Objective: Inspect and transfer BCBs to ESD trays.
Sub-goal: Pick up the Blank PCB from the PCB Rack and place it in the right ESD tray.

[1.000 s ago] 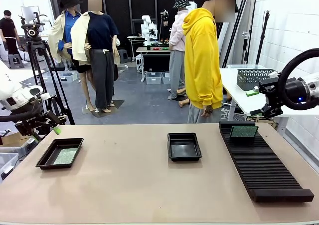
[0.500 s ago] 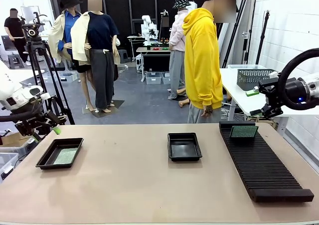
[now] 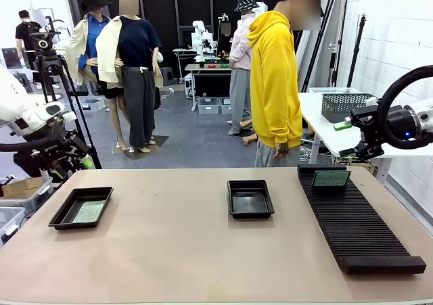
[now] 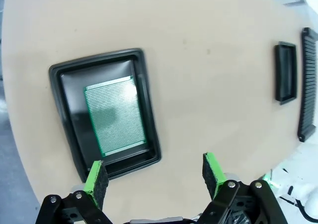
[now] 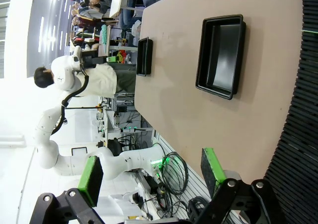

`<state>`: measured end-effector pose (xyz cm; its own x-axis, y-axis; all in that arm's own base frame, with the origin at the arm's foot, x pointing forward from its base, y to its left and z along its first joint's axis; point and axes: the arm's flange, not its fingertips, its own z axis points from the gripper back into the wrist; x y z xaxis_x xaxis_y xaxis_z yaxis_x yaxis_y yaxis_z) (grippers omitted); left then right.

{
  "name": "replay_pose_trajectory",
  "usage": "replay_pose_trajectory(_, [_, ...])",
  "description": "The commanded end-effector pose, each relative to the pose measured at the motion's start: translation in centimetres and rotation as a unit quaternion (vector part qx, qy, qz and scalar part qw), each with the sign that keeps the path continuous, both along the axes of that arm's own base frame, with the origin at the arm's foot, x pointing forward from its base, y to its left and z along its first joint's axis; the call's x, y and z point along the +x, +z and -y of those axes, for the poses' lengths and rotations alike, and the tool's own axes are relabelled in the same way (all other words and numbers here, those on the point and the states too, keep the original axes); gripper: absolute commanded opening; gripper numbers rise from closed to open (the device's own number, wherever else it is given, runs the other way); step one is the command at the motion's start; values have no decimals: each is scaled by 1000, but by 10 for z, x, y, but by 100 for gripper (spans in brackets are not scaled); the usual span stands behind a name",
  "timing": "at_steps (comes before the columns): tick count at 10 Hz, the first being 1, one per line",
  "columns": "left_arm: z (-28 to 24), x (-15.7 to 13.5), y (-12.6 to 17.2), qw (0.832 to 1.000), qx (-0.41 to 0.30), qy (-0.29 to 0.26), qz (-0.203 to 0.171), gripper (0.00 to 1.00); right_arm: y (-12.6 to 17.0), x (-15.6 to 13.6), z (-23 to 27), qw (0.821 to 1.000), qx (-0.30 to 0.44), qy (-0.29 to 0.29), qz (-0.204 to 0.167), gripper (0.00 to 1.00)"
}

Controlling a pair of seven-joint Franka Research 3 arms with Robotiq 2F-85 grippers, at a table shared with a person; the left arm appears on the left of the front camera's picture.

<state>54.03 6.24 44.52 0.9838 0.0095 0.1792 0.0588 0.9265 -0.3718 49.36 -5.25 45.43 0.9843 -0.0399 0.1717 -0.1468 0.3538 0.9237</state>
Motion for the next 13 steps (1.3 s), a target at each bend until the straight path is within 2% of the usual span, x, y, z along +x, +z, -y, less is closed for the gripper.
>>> replay_pose_trajectory(1, [-23, -6, 4, 997, -67, -30, 21, 100, 2, 0, -2, 1000, -11, -5, -8, 100])
replay_pose_trajectory(5, [-61, -16, -8, 972, -202, -94, 76, 100, 2, 0, -2, 1000, -11, -5, -8, 100])
replay_pose_trajectory(7, [-76, -18, -10, 949, -272, -121, 100, 100, 2, 0, -2, 1000, -11, -5, -8, 100])
replay_pose_trajectory(10, [-86, -20, 5, 938, -326, -106, 51, 100, 2, 0, -2, 1000, -11, -5, -8, 100])
replay_pose_trajectory(12, [-98, -14, 9, 928, -362, -81, -20, 100, 2, 0, -2, 1000, -11, -5, -8, 100])
replay_pose_trajectory(13, [-104, -11, 9, 927, -367, -74, -37, 100, 2, 0, -2, 1000, -11, -5, -8, 100])
